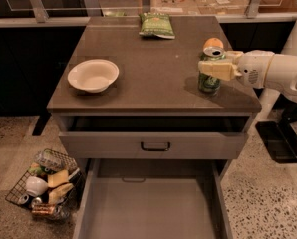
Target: Pick green can from middle drawer and place on counter
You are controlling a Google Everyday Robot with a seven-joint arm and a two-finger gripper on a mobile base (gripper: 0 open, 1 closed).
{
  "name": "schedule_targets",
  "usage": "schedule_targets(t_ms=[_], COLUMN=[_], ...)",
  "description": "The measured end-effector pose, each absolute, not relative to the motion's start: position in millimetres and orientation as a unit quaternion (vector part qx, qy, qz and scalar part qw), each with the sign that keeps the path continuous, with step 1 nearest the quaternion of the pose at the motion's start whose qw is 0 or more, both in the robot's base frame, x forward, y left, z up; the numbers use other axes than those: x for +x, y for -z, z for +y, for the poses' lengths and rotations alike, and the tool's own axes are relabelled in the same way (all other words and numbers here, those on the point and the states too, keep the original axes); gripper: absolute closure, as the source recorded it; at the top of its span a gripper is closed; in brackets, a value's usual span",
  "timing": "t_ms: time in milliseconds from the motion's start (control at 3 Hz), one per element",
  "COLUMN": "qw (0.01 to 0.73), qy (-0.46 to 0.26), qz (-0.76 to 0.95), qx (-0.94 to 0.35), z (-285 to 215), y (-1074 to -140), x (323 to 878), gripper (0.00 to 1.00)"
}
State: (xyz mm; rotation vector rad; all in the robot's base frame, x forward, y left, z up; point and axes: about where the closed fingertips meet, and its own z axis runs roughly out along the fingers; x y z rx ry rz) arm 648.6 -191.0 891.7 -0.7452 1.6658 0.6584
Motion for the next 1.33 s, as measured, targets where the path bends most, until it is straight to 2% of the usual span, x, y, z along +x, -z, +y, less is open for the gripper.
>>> schedule_targets(t_ms=[1000, 1333], qw=[0.564, 0.563], qy=[-0.284, -0.285], qz=[0.706, 0.706], qx=[-0.320, -0.322], z=[-184.0, -181.2], y=[-891.6, -891.6], x=[649.4, 649.8], gripper=[0.13, 0.00])
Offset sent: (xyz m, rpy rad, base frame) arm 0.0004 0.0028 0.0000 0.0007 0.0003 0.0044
